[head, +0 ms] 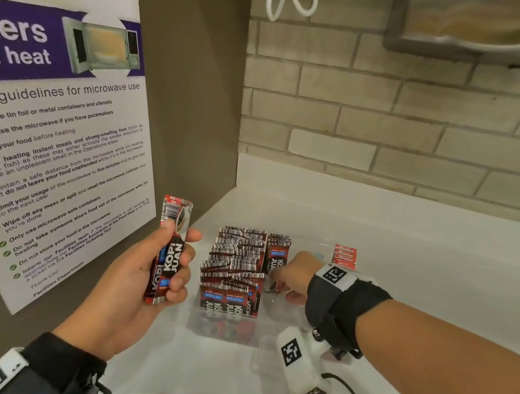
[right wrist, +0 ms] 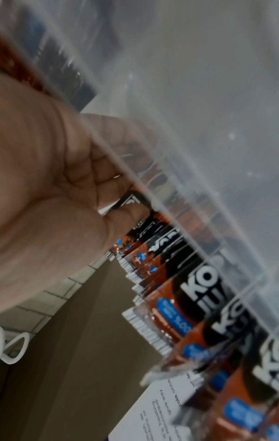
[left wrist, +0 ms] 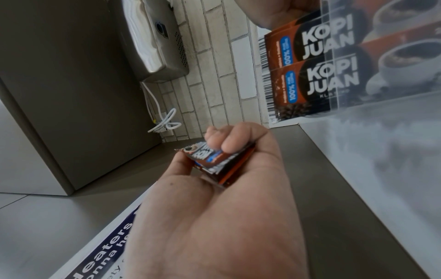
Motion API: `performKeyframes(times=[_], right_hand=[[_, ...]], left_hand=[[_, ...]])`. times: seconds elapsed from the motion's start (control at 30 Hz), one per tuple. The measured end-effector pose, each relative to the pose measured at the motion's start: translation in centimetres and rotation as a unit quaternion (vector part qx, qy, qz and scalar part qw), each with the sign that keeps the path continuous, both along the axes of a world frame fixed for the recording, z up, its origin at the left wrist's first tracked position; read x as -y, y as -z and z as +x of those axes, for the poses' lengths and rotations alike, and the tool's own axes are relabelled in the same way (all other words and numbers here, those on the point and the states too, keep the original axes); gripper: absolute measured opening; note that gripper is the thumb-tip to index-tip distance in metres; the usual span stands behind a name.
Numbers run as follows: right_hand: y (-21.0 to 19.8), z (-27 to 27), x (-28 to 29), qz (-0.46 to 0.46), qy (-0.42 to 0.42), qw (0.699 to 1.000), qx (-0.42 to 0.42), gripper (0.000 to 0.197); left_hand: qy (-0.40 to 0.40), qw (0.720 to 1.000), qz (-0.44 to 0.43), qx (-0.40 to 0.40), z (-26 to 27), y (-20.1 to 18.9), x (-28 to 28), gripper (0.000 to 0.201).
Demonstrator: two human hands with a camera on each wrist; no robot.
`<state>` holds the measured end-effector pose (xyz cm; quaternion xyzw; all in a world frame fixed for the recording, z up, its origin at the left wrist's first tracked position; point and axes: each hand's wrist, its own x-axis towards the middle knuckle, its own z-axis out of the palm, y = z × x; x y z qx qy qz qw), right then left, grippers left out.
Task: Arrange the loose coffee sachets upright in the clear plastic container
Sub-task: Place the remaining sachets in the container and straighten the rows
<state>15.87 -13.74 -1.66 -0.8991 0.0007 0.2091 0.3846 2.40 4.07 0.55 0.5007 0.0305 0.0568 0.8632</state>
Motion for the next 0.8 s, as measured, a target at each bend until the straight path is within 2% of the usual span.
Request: performKeyframes(times=[0.07, 0.17, 0.27, 0.33, 0.4, 0.5, 0.53, 0.63, 0.7, 0.8], right_hand=[[0.1, 0.0, -0.1, -0.004, -0.008, 1.000, 0.007, 0.022], [0.1, 0.0, -0.4, -0.033, -0.036, 0.998, 0.025, 0.012], [0.1, 0.2, -0.5, -0.060, -0.057, 0.996, 0.031, 0.016], [-0.2, 0.3, -0.3, -0.082, -0.075, 0.993, 0.028, 0.022], [-0.8, 0.1, 0.1, -0.108, -0.094, 0.989, 0.024, 0.020], [-2.3, -0.4, 1.0, -0.129, -0.121, 0.983, 0.049, 0.025], [-3.1, -0.7, 1.2, -0.143, -0.137, 0.978, 0.067, 0.029], [-5.9, -1.8, 1.5, -0.197, -0.187, 0.951, 0.151, 0.041], [-7.5, -2.2, 1.8, -0.165, -0.181, 0.950, 0.194, 0.033], [-9.2, -2.7, 2.1, -0.047, -0.172, 0.952, 0.247, 0.021]], left_hand=[[0.002, 1.000, 0.000, 0.002, 0.0, 0.0, 0.1, 0.059], [-0.005, 1.000, -0.007, -0.012, 0.1, 0.0, 0.3, 0.044], [-0.007, 1.000, -0.012, -0.019, 0.1, -0.2, 0.6, 0.045], [0.003, 1.000, -0.017, -0.012, 0.1, -0.2, 0.4, 0.052], [0.019, 1.000, -0.024, 0.001, 0.0, -0.2, 0.2, 0.067], [0.028, 0.999, -0.028, 0.008, 0.0, -0.1, -0.1, 0.078], [0.026, 0.999, -0.022, 0.004, 0.0, -0.2, 0.1, 0.076], [0.031, 0.999, -0.017, 0.002, 0.2, -0.4, 0.7, 0.044], [0.038, 0.999, -0.005, -0.001, 0.5, -0.8, 1.3, 0.040], [0.049, 0.998, 0.031, -0.003, 1.4, -2.6, 1.8, 0.035]])
